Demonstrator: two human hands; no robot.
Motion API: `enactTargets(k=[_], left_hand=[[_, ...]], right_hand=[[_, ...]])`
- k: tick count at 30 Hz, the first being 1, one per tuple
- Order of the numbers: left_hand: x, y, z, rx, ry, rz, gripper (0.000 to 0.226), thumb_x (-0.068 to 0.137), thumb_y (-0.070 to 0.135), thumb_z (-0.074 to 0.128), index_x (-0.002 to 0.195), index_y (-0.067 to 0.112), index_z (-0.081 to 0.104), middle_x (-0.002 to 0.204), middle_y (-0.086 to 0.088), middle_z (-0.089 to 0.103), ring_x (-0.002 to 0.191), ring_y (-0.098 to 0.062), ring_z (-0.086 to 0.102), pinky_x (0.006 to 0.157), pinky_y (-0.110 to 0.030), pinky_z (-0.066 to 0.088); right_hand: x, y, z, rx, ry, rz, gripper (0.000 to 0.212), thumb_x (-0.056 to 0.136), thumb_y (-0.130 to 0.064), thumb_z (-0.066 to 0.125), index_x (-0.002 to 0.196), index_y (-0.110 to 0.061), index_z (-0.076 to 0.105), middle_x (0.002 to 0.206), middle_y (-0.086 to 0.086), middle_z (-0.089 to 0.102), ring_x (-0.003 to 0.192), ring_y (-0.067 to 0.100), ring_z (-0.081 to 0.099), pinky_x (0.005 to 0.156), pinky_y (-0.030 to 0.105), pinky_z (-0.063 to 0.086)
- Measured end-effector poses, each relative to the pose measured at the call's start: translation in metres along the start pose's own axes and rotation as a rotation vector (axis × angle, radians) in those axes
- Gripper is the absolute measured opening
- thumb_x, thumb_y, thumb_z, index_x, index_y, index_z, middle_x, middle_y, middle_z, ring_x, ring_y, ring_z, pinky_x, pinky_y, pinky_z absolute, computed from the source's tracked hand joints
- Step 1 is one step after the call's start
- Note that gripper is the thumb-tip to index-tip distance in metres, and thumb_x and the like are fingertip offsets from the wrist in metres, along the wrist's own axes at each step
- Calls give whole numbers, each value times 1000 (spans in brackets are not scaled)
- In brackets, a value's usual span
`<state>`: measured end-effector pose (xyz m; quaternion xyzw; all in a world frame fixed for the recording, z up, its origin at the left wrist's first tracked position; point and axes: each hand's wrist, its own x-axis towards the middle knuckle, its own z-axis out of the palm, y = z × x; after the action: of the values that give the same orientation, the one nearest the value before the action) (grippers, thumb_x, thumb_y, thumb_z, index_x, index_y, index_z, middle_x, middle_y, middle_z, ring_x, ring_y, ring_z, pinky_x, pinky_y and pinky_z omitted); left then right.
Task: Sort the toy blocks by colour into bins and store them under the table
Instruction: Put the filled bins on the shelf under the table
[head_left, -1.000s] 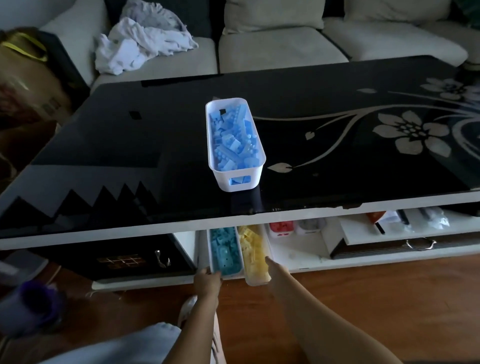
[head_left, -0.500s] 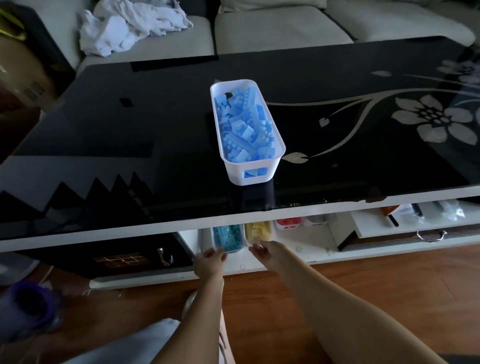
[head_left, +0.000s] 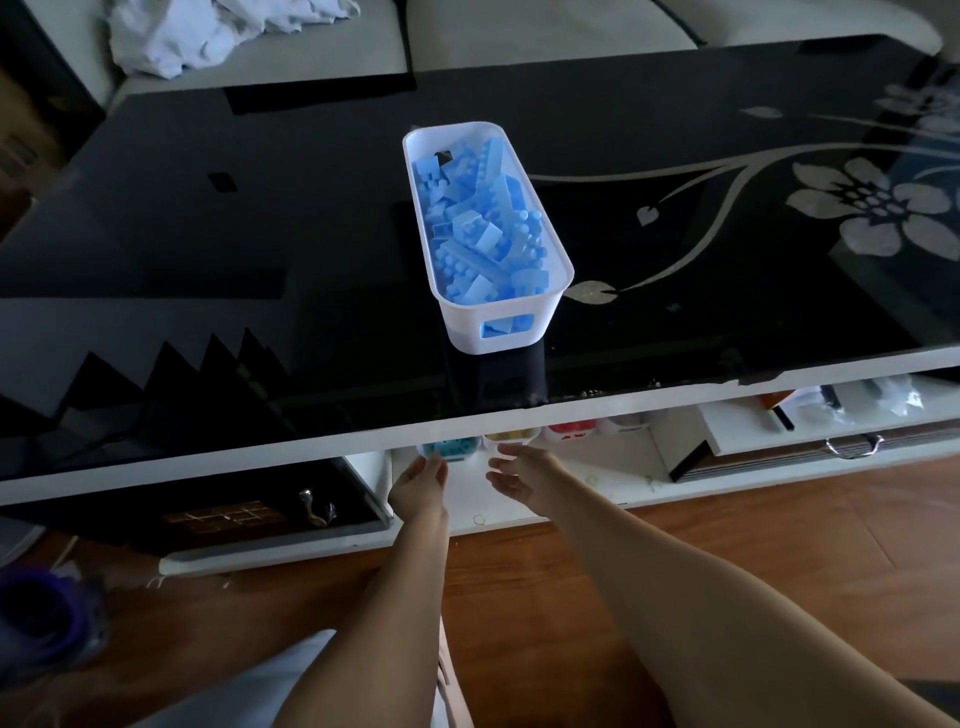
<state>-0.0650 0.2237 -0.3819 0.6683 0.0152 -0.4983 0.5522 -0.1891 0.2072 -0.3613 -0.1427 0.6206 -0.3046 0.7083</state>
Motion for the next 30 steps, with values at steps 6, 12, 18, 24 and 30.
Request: enactTargets(k=[6,12,18,24,30], left_hand=[[-3,6,9,-58,35,-47,24,84,-1,65,108,-5,62,100,-15,64,97,-26,64,85,-29,53],[-9,10,13,-191,8,-169,5,87,1,62,83,4,62,96,-11,62,85,-21,64,86,-31,55],[-28,10,14,-155,-44,-208,4,91,3,57,87,2,57,77,-9,58,65,-14,57,64,-21,54],[-75,13,20,571,-404,48,20,95,8,48,75,7,51,76,-8,56,70,-19,52,65,-27,46],[-175,59,8,854,-835,384,21,93,18,53,84,4,67,70,-2,66,64,-10,61,63,-20,52]], right_hand=[[-5,-2,-8,-96,-71,-10,39,96,-1,44,133,-14,46,130,17,49,95,26,63,70,27,56],[-12,-4,-17,-196,-51,-69,42,93,5,46,129,-17,51,116,13,53,93,23,63,68,25,55],[-34,-6,-23,-486,14,-288,19,92,-1,51,105,-12,60,104,9,62,82,15,63,73,23,54],[-108,-28,-44,-1170,-36,-520,14,92,-13,54,94,-4,63,94,8,66,75,15,64,72,28,55],[-222,-60,-59,-1273,272,-956,42,90,-44,54,63,-13,59,53,-1,55,40,5,39,40,16,33]])
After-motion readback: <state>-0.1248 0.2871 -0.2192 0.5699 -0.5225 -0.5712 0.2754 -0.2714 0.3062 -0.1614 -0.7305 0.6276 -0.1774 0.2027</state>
